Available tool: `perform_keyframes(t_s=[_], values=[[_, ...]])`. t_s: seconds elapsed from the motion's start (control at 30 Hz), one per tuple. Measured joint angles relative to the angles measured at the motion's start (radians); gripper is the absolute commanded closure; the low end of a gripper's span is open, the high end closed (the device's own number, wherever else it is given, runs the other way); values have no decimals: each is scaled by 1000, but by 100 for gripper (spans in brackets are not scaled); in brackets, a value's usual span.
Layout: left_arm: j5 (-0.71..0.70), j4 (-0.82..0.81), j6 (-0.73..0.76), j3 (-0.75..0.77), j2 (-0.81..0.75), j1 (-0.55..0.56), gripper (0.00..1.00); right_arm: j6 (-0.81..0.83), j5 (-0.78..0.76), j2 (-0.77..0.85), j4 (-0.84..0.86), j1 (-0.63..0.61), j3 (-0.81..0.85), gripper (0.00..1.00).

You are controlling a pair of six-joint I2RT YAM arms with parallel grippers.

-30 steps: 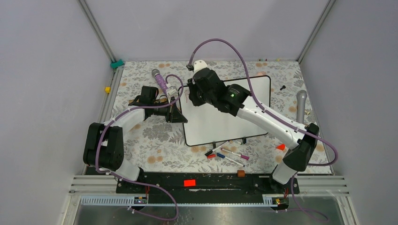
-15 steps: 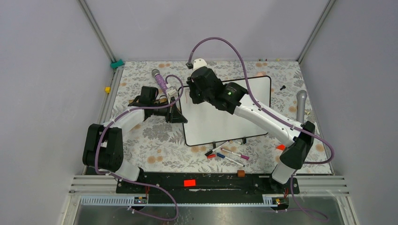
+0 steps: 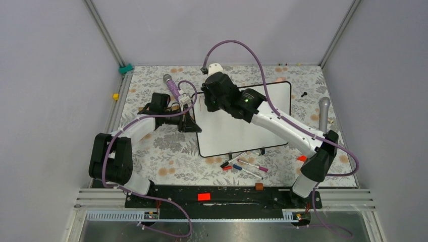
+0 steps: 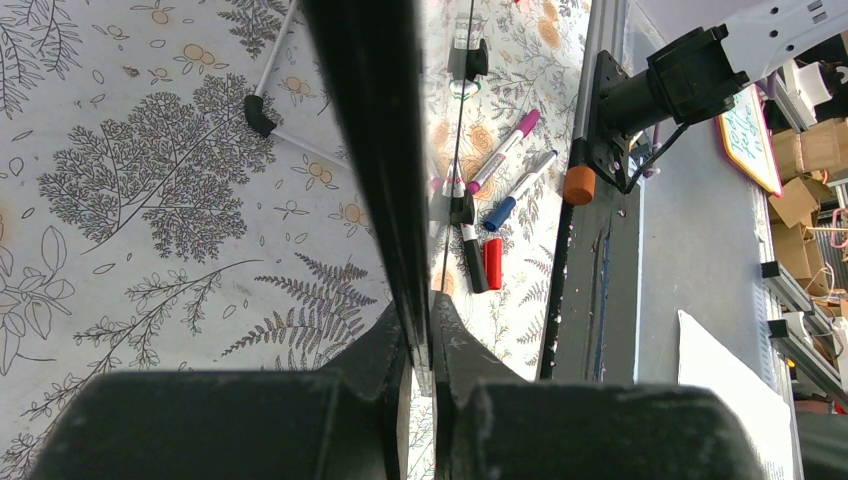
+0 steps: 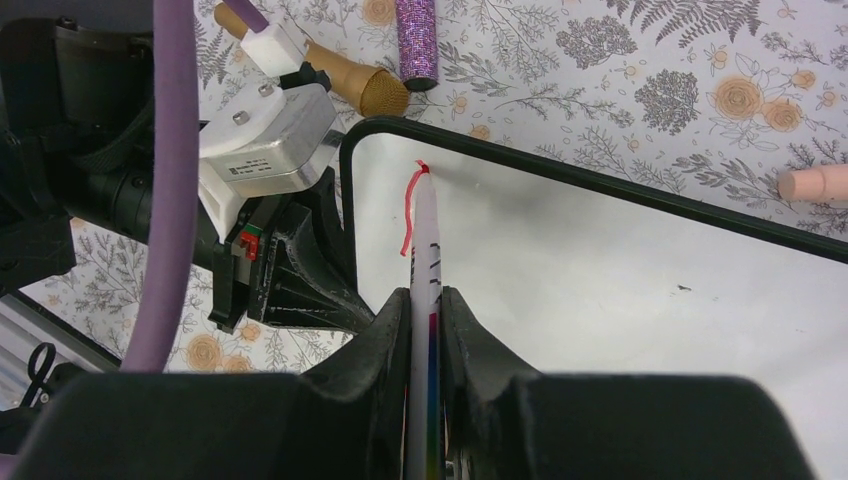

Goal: Write a sentence on the whiteboard

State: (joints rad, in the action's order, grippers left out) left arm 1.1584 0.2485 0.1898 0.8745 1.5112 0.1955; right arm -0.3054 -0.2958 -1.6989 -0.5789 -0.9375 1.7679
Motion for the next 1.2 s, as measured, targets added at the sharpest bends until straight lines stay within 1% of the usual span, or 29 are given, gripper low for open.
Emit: perform_keyframes(t_s=[0.3, 0.7, 1.2], values=[[-4, 2, -8, 0, 0, 0, 100, -14, -22, 0, -24, 1, -3, 100], [-11, 4, -16, 0, 0, 0, 100, -35, -27, 23, -30, 2, -58, 100], [-11, 6, -10, 0, -5, 0, 100, -43, 63, 20, -29, 9, -62, 100]])
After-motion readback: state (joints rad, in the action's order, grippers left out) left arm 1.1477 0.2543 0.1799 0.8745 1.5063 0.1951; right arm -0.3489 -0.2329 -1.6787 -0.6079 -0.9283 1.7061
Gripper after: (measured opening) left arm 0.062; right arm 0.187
